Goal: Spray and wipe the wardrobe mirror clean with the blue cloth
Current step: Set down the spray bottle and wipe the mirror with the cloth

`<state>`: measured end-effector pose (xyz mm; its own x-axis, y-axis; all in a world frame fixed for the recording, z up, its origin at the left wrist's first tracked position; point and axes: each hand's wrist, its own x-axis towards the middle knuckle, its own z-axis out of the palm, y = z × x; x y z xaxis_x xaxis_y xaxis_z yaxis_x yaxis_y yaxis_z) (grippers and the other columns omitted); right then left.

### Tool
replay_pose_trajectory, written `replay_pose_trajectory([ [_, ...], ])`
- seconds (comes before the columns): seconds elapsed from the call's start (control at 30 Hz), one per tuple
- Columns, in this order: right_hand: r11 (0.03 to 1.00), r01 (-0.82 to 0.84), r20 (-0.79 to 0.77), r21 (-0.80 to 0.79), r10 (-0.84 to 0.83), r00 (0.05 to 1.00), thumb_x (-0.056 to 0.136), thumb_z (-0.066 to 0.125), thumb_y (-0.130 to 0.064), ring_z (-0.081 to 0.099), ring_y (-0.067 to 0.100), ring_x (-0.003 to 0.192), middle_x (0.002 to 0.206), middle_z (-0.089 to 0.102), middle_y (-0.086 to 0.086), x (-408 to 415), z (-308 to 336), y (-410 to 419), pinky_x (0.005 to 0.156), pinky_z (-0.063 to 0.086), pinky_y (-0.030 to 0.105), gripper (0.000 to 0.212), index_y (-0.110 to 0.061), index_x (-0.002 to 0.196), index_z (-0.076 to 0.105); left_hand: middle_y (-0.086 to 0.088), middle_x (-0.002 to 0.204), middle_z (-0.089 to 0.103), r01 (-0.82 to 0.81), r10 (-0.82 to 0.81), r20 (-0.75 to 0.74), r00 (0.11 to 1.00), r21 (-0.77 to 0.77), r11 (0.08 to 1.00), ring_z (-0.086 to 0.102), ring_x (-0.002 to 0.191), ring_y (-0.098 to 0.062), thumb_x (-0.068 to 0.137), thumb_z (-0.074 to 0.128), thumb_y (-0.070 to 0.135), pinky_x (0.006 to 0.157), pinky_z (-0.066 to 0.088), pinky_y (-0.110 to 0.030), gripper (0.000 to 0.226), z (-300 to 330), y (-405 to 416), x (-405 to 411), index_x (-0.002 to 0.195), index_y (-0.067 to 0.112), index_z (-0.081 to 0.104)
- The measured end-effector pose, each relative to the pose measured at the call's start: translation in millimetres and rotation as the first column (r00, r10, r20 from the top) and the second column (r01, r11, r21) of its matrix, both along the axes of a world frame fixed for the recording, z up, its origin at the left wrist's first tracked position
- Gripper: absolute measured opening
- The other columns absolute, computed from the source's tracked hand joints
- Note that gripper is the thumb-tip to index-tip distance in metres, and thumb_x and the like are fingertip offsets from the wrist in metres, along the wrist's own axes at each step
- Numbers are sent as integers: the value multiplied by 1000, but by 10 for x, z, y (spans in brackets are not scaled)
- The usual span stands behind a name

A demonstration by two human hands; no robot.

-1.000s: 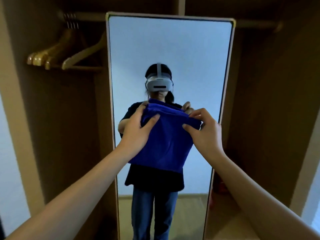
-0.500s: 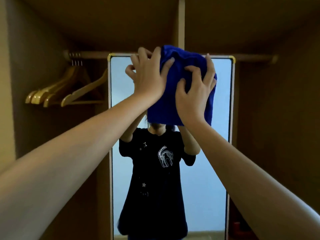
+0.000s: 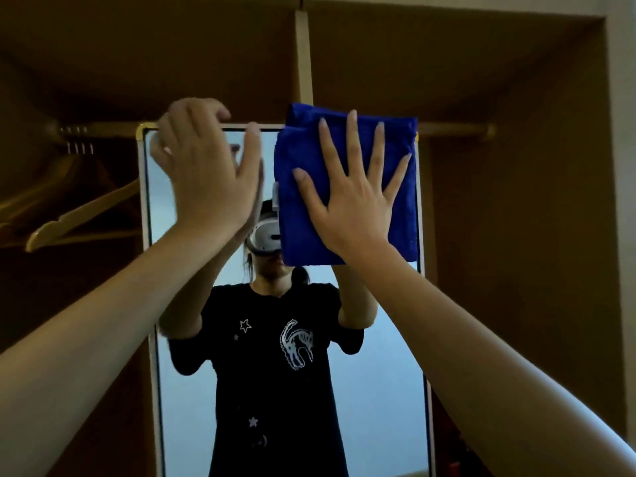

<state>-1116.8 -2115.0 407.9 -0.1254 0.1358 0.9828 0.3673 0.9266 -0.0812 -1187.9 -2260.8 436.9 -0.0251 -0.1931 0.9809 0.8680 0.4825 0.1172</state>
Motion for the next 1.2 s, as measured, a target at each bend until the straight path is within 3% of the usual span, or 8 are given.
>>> replay_pose_trajectory([
  [0.13, 1000, 31, -3, 2, -31, 1000, 95, 19, -69, -12, 30, 150, 165, -6, -3, 12, -83, 30, 115, -10, 63, 69, -38, 155, 3, -14, 130, 45, -128, 122, 115, 986, 47, 991, 40, 126, -31, 98, 33, 50, 107, 31, -48, 48, -283, -475, -412, 128, 13, 40],
  [0.23, 999, 41, -1, -7, -42, 999, 96, 19, -68, -10, 30, 150, 165, -3, -3, 31, -256, 59, 115, -7, 64, 68, -38, 155, 3, -11, 136, 42, 78, -104, 260, 960, 110, 991, 44, 124, -25, 98, 35, 51, 101, 40, -41, 55, -463, -616, -501, 139, 14, 32],
  [0.33, 999, 41, 3, -31, -41, 999, 97, 20, -67, -11, 29, 150, 165, -3, -2, 46, -541, 59, 115, -6, 63, 68, -38, 155, 3, 1, 116, 53, 313, -337, 383, 860, 126, 942, 50, 105, -11, 102, 34, 43, 87, 38, -26, 49, -621, -613, -441, 138, 11, 36],
  [0.43, 998, 49, 28, -25, -48, 998, 97, 23, -66, -9, 29, 150, 165, -1, -2, 67, -810, 59, 116, -4, 63, 68, -37, 155, 6, 9, 92, 53, 383, -387, 407, 828, 94, 919, 53, 91, -11, 103, 30, 43, 78, 38, -22, 42, -718, -568, -401, 126, 12, 47],
  [0.67, 999, 23, 65, -23, -21, 998, 96, 22, -67, -11, 27, 150, 165, -3, -5, 107, -540, 119, 116, -7, 61, 67, -42, 154, 3, -9, 130, 55, 380, -367, 443, 818, 65, 923, 51, 122, -29, 103, 29, 43, 99, 38, -42, 45, -775, -556, -317, 136, 13, 39],
  [0.87, 999, 33, 30, 34, -34, 999, 95, 21, -69, -9, 28, 150, 165, -3, -5, 129, 73, 263, 116, -7, 60, 67, -41, 154, 6, -7, 130, 55, 386, -370, 430, 823, 54, 921, 52, 121, -28, 103, 31, 40, 97, 38, -40, 43, -786, -584, -295, 137, 15, 38],
  [0.97, 1000, 16, 36, 26, -17, 999, 96, 23, -68, -7, 28, 151, 165, -1, -4, 129, -237, 211, 116, -5, 61, 67, -40, 154, 6, -7, 136, 52, 380, -359, 449, 818, 47, 924, 48, 126, -28, 104, 30, 38, 95, 33, -32, 44, -808, -596, -248, 142, 17, 34],
  [1.2, 995, -3, 205, 100, -18, 979, 94, 32, -65, -1, 30, 151, 164, 6, -2, 0, -1418, -163, 116, 1, 65, 69, -39, 155, 12, -9, 149, 41, 328, -311, 486, 817, 51, 943, 39, 136, -30, 104, 24, 40, 110, 29, -40, 50, -917, -606, -196, 150, 22, 26],
])
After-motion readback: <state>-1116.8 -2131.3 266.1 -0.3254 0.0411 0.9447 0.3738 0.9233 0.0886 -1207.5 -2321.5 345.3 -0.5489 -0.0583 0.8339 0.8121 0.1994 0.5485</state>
